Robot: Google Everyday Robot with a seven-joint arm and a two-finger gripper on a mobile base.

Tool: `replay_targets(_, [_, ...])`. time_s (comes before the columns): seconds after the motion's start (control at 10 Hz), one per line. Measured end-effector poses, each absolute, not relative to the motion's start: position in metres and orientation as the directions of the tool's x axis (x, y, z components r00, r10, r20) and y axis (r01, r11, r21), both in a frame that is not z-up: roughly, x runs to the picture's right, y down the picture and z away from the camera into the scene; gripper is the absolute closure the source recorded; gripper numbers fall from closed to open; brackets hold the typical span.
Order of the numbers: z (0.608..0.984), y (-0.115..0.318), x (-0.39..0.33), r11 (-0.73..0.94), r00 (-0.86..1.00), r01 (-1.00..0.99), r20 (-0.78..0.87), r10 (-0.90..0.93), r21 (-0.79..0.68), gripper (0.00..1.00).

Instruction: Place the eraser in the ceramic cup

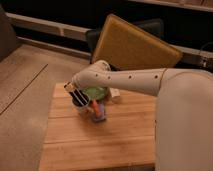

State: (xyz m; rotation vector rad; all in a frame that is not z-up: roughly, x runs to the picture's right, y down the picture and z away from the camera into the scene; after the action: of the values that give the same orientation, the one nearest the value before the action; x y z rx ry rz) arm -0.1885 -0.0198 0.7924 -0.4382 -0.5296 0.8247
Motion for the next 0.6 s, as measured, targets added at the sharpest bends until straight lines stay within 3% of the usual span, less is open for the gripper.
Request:
replay_targets(0.4, [0.7934, -0.0212, -0.185, 0.611, 0.58, -0.584, 0.252, 0.775, -0.535, 0.29])
replay_targets(0.6, [0.7927, -0.0247, -0.1873, 0.622, 0.587, -0.583, 0.259, 0.767, -0.522, 0.24])
